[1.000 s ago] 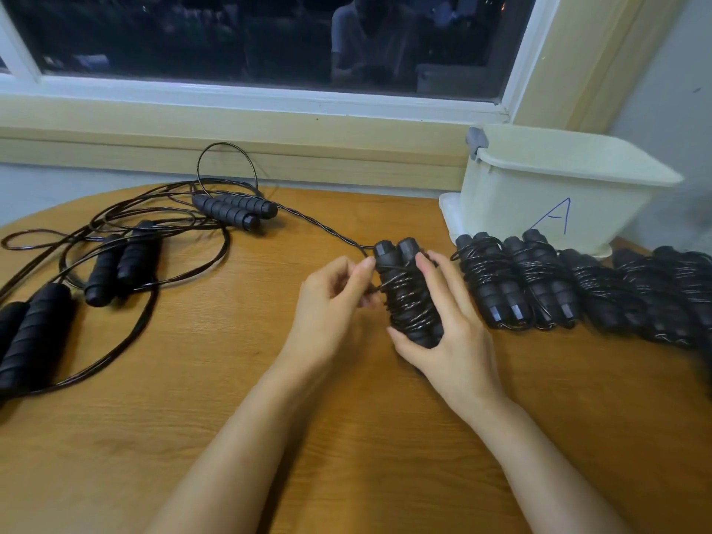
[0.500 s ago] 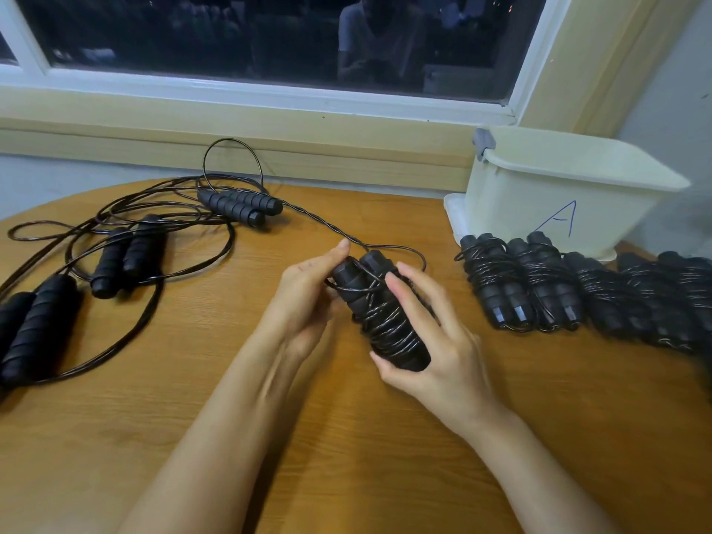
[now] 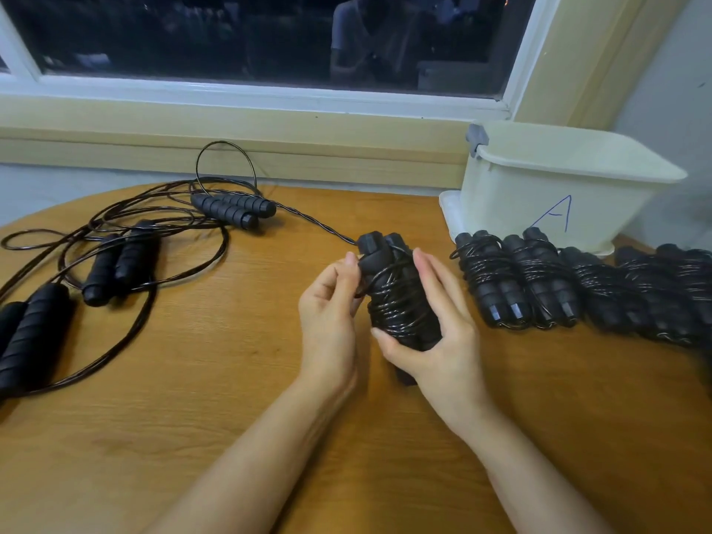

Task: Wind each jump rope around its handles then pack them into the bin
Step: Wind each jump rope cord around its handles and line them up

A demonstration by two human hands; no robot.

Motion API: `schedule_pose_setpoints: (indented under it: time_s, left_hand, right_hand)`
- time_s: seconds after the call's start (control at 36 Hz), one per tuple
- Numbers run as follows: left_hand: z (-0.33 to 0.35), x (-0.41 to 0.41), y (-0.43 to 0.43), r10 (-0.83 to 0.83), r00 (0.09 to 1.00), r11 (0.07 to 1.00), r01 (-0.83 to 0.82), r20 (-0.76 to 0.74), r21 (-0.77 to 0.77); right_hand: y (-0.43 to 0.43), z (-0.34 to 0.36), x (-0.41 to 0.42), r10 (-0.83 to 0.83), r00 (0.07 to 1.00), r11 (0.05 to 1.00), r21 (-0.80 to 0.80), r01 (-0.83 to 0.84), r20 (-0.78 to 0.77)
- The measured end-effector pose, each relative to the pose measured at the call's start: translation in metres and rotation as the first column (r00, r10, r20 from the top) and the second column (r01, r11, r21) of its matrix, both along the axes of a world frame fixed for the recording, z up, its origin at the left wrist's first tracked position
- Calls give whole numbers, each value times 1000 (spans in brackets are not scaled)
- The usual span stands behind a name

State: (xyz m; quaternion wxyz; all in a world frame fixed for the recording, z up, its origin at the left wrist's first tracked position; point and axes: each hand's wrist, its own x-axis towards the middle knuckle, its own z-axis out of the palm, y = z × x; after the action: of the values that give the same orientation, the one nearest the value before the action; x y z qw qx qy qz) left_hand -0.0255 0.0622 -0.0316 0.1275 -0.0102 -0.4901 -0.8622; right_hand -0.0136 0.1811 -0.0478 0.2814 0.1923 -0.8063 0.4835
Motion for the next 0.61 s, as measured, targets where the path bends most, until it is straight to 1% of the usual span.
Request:
schedule_pose_setpoints:
  time_s: [0.03,0.06,0.11,0.17,0.19,0.22,0.25,0.28,0.33,0.39,0.42,0.47,0.53,0.56,0.61]
  left_hand:
    - [-2,-1,-1,62,996,991,-69,-66,-116]
    - [-3,-1,-3,125,982,958,-156,-140,-241]
    - [-3,-2,-6,201,935,839,-318,-292,-442]
    - [-3,-4,-9,226,881,710,-441,-416,-549]
    - [-5,-5,-11,229,863,669,-475,-450,-572]
    - [-6,-7,-12,231,861,653,-483,-454,-583]
    - [-8,-9,-13,231,873,658,-465,-429,-592]
    - [-9,-9,-14,221,902,681,-414,-370,-603]
    - [-9,-9,-13,170,966,760,-256,-197,-597]
    - [-5,-9,-14,112,993,825,-117,-43,-553]
    - [-3,-10,-16,94,996,835,-77,2,-546]
    - [1,-13,-24,16,999,861,9,44,-508]
    - [4,-17,-31,-142,987,884,163,81,-438]
    - [6,-17,-33,-211,972,881,236,105,-409]
    - [10,-16,-35,-287,949,877,314,129,-365]
  right_hand:
    - [0,0,0,5,1000,1000,-10,-5,13]
    - [0,0,0,8,1000,1000,-19,-8,24]
    - [1,0,1,12,999,1000,-29,-11,40]
    - [1,-1,2,20,998,999,-40,-17,59]
    - [1,-1,1,21,998,999,-42,-18,66]
    - [2,-2,1,15,998,999,-33,-12,66]
    - [2,-2,0,-7,999,1000,-6,7,53]
    - [3,-2,-1,-41,999,999,36,40,25]
    - [7,0,-2,-103,994,986,130,108,-41]
    - [10,1,-2,-145,984,961,225,164,-100]
    - [12,1,-1,-158,979,944,270,188,-129]
    - [13,1,0,-165,972,914,345,215,-166]
    - [11,1,2,-155,973,897,389,210,-168]
    - [10,0,3,-143,977,896,399,196,-157]
    - [7,-3,3,-112,987,915,374,149,-119]
